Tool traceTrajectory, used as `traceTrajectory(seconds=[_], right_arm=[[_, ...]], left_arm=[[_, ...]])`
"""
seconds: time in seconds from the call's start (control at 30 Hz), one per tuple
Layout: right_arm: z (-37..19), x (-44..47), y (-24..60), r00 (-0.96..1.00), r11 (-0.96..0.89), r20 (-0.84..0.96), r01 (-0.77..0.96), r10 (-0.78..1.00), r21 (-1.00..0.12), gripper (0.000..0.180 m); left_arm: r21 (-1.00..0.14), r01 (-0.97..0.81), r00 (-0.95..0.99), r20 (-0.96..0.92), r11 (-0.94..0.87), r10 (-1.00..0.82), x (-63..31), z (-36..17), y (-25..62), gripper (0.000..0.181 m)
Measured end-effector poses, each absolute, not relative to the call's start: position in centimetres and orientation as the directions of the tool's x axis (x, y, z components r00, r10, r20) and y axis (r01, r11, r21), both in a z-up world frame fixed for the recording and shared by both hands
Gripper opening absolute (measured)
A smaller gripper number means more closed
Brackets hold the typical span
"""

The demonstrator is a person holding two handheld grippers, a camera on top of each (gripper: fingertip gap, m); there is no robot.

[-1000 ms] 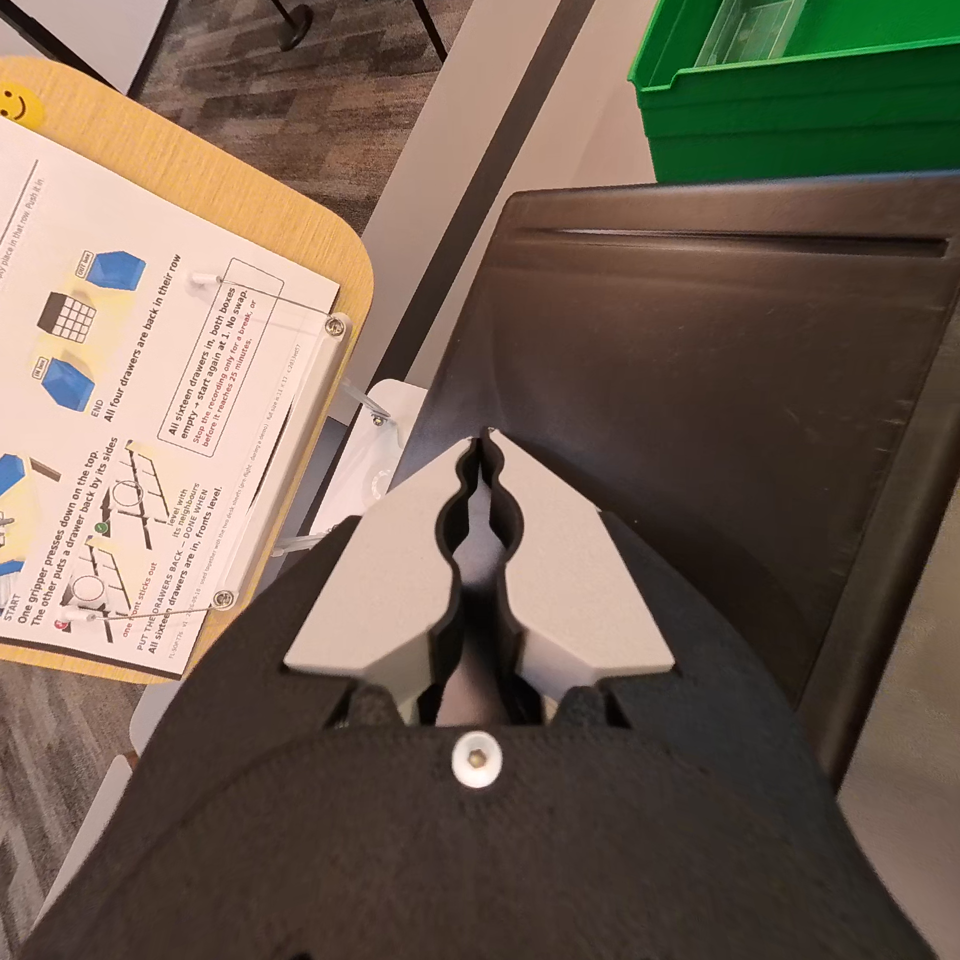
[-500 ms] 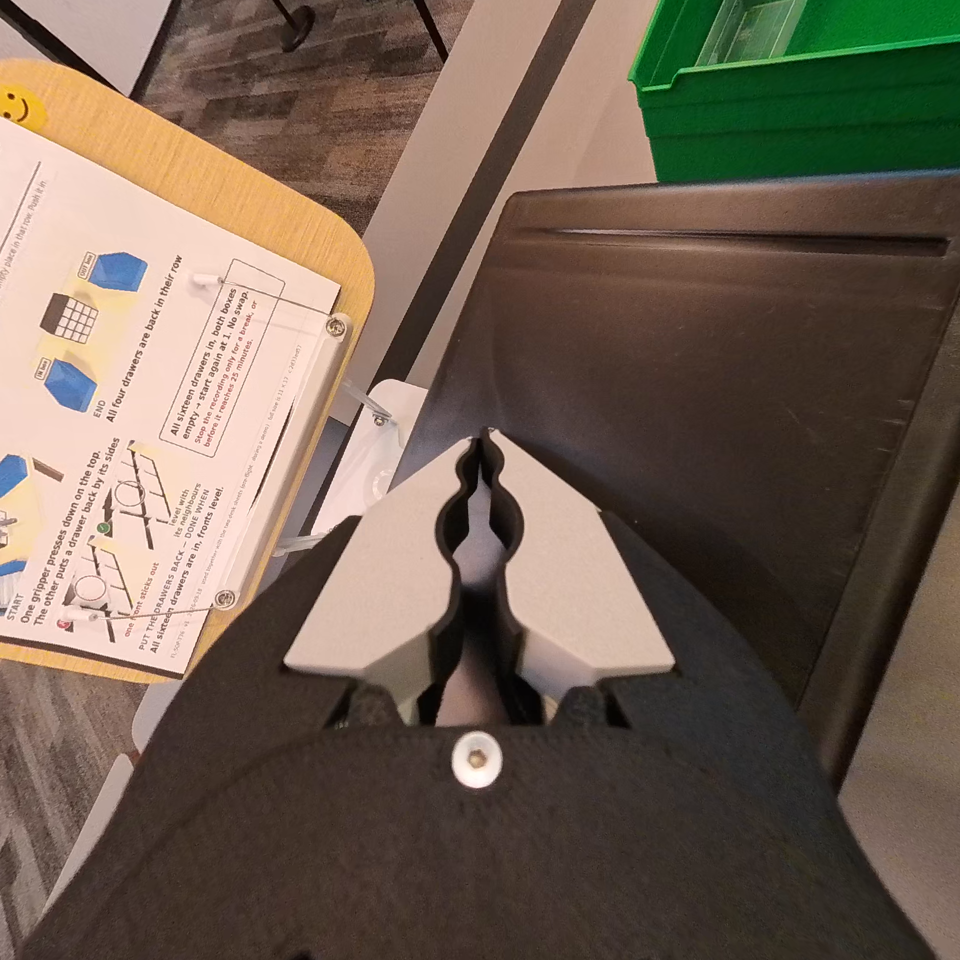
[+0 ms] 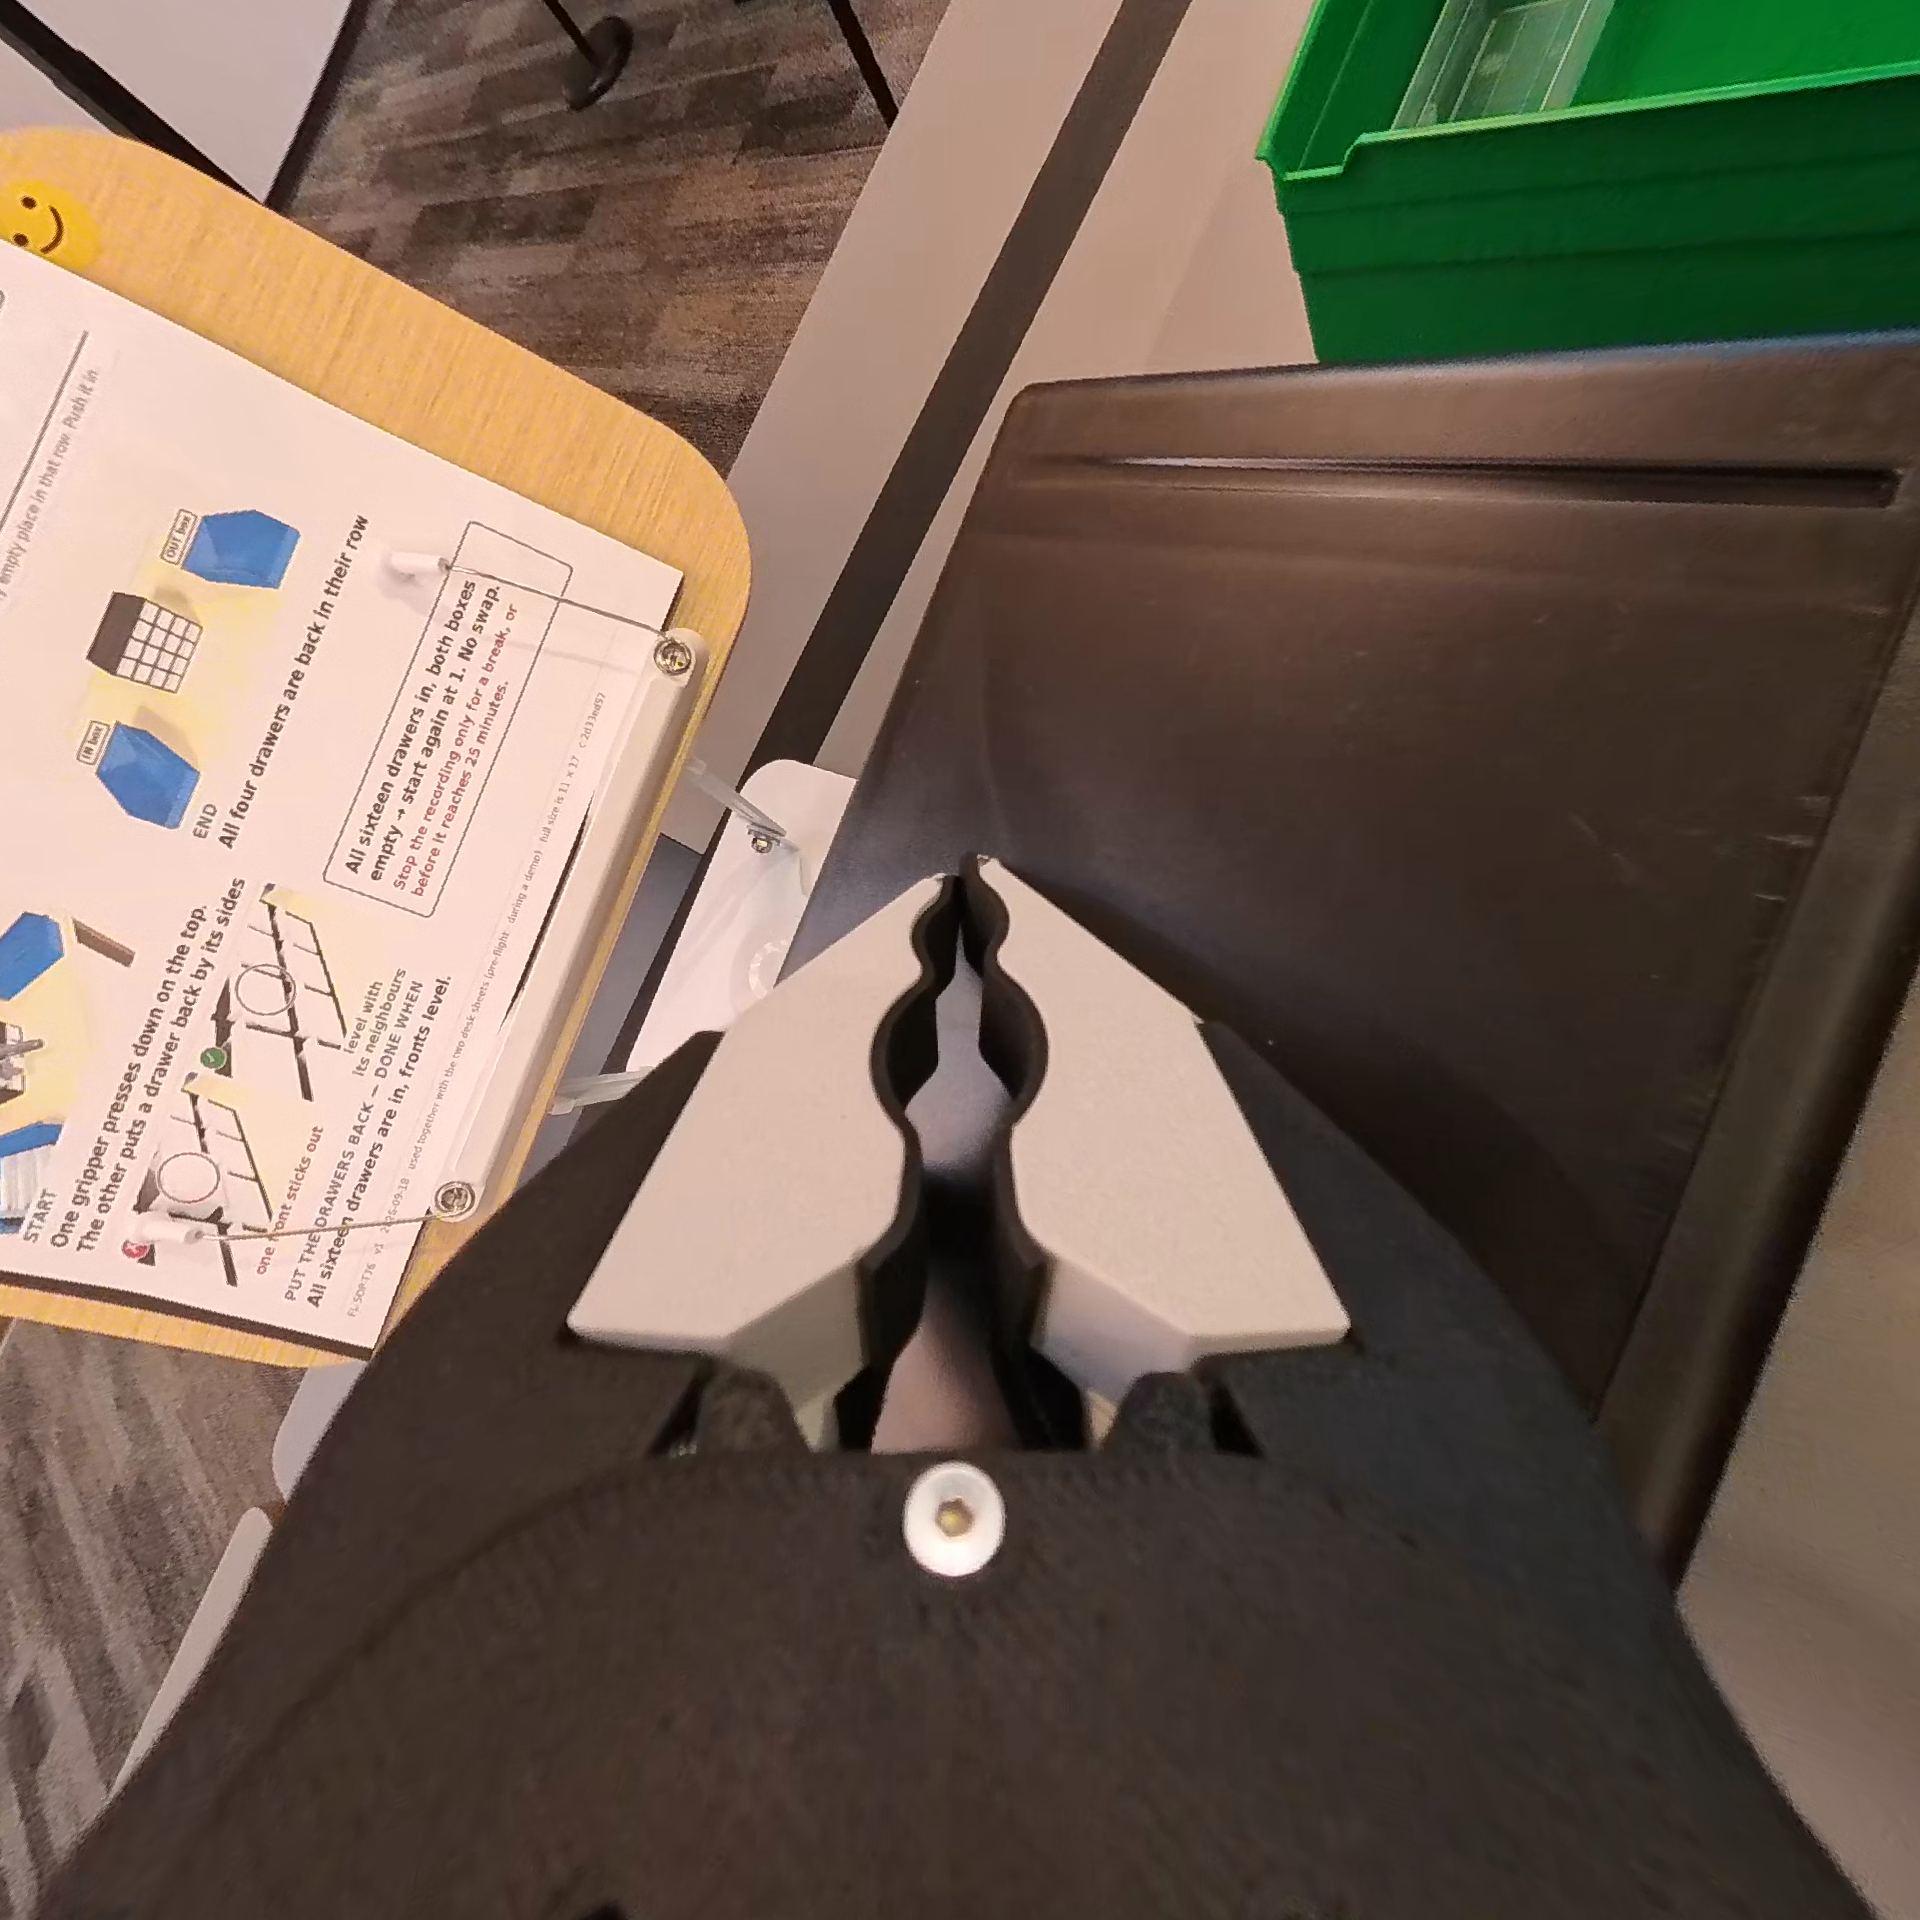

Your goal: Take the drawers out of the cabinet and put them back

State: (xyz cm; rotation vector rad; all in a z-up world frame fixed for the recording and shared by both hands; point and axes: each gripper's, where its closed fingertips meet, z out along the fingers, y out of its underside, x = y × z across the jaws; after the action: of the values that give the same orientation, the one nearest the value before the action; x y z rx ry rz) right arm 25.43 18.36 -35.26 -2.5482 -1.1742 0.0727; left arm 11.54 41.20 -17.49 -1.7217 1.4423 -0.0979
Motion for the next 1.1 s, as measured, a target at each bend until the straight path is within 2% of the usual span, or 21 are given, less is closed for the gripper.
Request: traceTrajectory(seconds=[0.03,0.1,0.2,0.27,0.33,0.53,0.73,0.93,1.0,1.1], right_arm=[[-34.0,25.7,18.5,0.646,-0.582,0.105,0.737,0.756,-0.343,0.055],[-30.7,26.4,19.1,0.606,-0.507,0.162,0.76,0.779,-0.408,0.054],[-25.3,29.9,20.9,0.57,-0.427,0.299,0.797,0.765,-0.428,0.054],[-22.5,33.5,22.4,0.552,-0.413,0.377,0.823,0.744,-0.39,0.055],[-21.2,37.5,24.1,0.503,-0.403,0.456,0.863,0.734,-0.304,0.055],[-26.3,46.0,27.8,0.392,-0.41,0.423,0.911,0.817,-0.053,0.054],[-33.2,47.7,30.0,0.286,-0.321,0.314,0.945,0.906,0.065,0.056],[-36.8,49.9,31.7,0.181,-0.244,0.287,0.949,0.941,0.201,0.063],[-36.7,50.6,33.1,0.142,-0.237,0.35,0.94,0.926,0.245,0.064],[-36.3,51.8,34.7,0.08,-0.24,0.44,0.916,0.895,0.322,0.081]], left_arm=[[-0.642,-0.766,0.327,-0.446,0.043,-0.833,11.5,-17.5,41.2,0.0],[-0.643,-0.765,0.328,-0.443,0.041,-0.835,11.5,-17.5,41.2,0.0],[-0.643,-0.765,0.328,-0.442,0.04,-0.835,11.5,-17.5,41.2,0.0],[-0.642,-0.765,0.327,-0.445,0.042,-0.834,11.5,-17.5,41.2,0.0],[-0.642,-0.765,0.327,-0.444,0.042,-0.834,11.5,-17.5,41.2,0.0],[-0.644,-0.764,0.328,-0.44,0.039,-0.836,11.5,-17.5,41.2,0.0],[-0.643,-0.765,0.328,-0.442,0.04,-0.835,11.5,-17.5,41.2,0.0],[-0.643,-0.765,0.328,-0.441,0.039,-0.836,11.5,-17.5,41.2,0.0],[-0.643,-0.765,0.328,-0.44,0.039,-0.836,11.5,-17.5,41.2,0.0],[-0.643,-0.765,0.328,-0.441,0.04,-0.835,11.5,-17.5,41.2,0.0]])
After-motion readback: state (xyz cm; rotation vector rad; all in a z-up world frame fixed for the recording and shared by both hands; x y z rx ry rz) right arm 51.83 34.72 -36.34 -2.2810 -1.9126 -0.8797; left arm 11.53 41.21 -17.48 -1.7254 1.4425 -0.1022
